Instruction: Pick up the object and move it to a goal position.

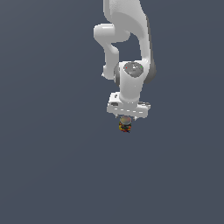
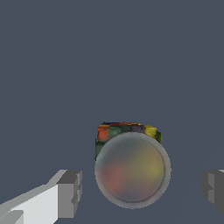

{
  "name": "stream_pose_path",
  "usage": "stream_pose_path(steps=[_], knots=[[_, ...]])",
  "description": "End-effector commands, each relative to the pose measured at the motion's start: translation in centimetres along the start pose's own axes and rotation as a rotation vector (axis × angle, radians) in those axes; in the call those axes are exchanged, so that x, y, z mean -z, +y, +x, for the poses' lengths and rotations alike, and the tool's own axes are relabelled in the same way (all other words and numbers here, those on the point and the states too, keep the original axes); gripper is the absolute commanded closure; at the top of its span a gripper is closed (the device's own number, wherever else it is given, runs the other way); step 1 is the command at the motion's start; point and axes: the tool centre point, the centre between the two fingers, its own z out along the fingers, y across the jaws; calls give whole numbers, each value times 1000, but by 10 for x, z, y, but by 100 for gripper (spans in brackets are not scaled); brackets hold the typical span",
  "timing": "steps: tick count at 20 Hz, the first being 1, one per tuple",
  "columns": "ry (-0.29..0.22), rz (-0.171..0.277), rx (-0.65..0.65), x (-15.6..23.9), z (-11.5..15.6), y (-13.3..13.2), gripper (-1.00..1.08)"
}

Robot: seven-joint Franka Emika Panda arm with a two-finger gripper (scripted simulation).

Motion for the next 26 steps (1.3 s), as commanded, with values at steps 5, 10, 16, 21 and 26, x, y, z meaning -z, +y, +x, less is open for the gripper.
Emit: stream_pose_path(steps=[5,10,16,21,26], knots=[[-1,0,-3,-3,-2,-2,-92],[-1,0,-4,-18,-3,-2,-92],[-1,0,-5,-45,-4,-2,-92],[-1,0,-6,-52,-3,-2,-92],[-1,0,-6,-52,-3,-2,108]])
